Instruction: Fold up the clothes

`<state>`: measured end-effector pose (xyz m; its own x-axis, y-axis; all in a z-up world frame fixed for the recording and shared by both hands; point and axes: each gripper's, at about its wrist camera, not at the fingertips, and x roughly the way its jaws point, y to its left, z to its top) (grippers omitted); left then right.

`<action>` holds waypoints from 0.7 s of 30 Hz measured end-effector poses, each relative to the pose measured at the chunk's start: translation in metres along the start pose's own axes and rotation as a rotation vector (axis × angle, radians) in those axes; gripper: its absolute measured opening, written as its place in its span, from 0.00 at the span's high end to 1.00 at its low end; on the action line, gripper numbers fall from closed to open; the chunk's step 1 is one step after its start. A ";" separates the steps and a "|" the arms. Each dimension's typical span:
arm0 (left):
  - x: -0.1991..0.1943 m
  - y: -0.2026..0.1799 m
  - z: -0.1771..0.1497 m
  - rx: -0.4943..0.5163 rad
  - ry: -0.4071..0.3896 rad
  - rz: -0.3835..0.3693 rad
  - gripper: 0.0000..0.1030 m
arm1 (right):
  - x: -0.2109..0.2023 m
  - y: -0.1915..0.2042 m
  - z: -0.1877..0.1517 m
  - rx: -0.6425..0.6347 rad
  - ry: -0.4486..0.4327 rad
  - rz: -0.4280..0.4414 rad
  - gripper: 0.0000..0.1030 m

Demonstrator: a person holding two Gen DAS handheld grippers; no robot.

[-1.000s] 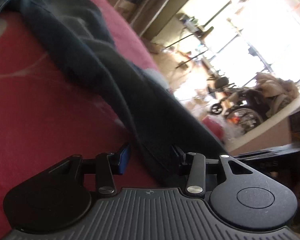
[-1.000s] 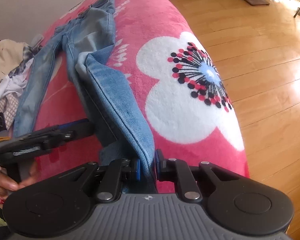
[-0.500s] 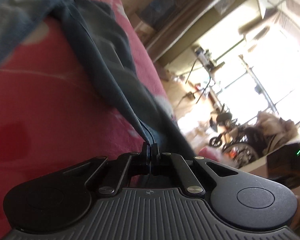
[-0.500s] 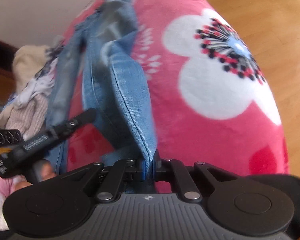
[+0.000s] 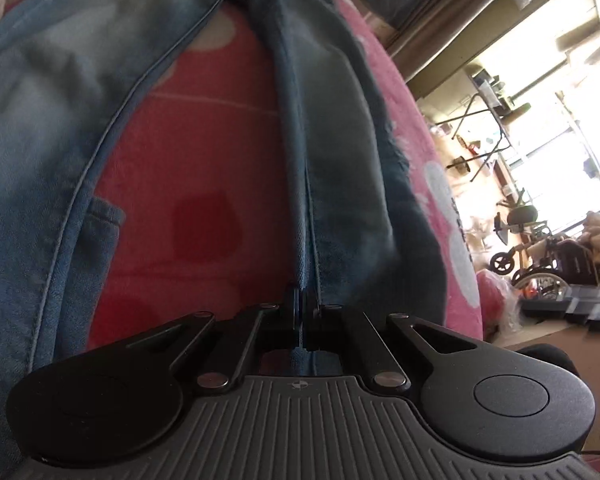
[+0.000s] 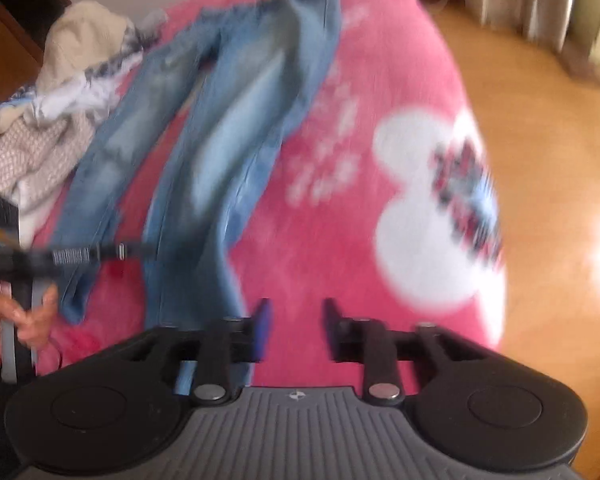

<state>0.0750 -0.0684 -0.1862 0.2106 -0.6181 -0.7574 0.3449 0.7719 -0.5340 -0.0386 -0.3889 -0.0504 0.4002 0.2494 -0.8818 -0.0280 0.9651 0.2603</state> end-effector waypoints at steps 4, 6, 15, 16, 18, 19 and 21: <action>0.006 0.000 0.002 0.004 0.014 0.016 0.86 | 0.016 -0.015 0.064 0.039 -0.142 0.068 0.54; 0.009 0.000 0.003 0.012 0.021 0.028 0.81 | 0.041 -0.030 0.102 0.121 -0.184 0.137 0.54; 0.014 0.008 -0.001 0.061 0.054 0.013 0.81 | 0.184 -0.075 0.245 0.494 -0.260 0.141 0.54; 0.014 0.009 -0.001 0.070 0.057 0.009 0.81 | 0.192 -0.079 0.253 0.525 -0.278 0.140 0.54; 0.017 0.010 0.001 0.083 0.065 -0.007 0.81 | 0.208 -0.085 0.271 0.562 -0.311 0.128 0.54; 0.019 0.011 0.001 0.087 0.069 -0.016 0.81 | 0.215 -0.086 0.280 0.570 -0.327 0.118 0.54; 0.022 0.011 0.003 0.095 0.076 -0.033 0.81 | 0.227 -0.087 0.296 0.568 -0.342 0.115 0.54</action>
<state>0.0857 -0.0743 -0.2079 0.1293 -0.6268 -0.7683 0.4366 0.7317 -0.5235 0.3255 -0.4399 -0.1572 0.6940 0.2182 -0.6861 0.3611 0.7189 0.5939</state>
